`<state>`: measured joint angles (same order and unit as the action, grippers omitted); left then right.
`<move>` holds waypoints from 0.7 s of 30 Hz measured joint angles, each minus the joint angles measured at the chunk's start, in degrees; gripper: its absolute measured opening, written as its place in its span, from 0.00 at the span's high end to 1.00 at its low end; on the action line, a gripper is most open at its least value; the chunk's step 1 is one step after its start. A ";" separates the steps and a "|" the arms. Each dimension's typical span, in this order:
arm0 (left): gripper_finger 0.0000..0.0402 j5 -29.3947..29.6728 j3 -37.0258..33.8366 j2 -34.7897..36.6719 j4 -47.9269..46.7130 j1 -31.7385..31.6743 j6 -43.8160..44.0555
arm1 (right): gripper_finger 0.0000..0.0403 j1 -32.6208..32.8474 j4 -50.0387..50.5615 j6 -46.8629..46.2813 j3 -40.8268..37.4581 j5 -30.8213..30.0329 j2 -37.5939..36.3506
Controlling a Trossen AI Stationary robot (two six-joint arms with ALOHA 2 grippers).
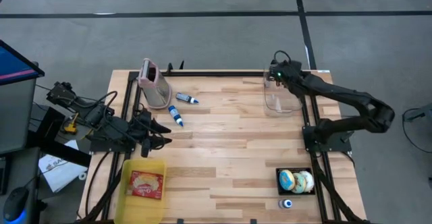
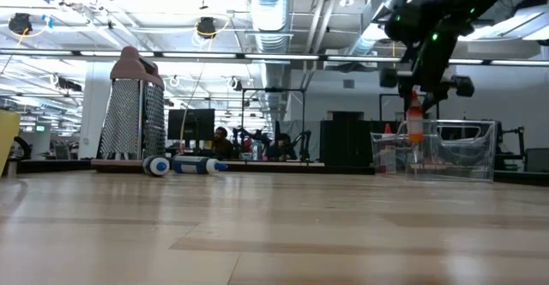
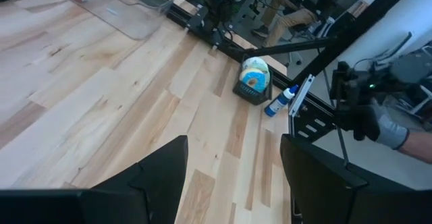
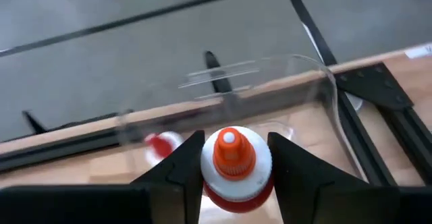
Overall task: Pick & Place Food Item
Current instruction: Put the orange food coloring bottle into the transparent bin
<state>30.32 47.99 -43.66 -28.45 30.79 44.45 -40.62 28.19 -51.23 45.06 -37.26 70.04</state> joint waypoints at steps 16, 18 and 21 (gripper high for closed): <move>0.42 2.73 0.00 0.00 0.29 0.00 3.91 | 0.68 -5.79 -10.53 -1.61 -0.02 4.33 12.32; 0.42 2.73 0.00 0.00 0.27 0.00 4.09 | 0.68 -5.53 -10.71 -1.96 -0.02 4.30 13.13; 0.42 2.73 0.00 0.00 0.26 0.00 4.26 | 0.68 -5.42 -10.81 -2.81 -0.02 4.31 14.46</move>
<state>33.05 47.99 -43.66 -28.18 30.79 48.71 -46.04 17.39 -54.04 45.04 -32.95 84.51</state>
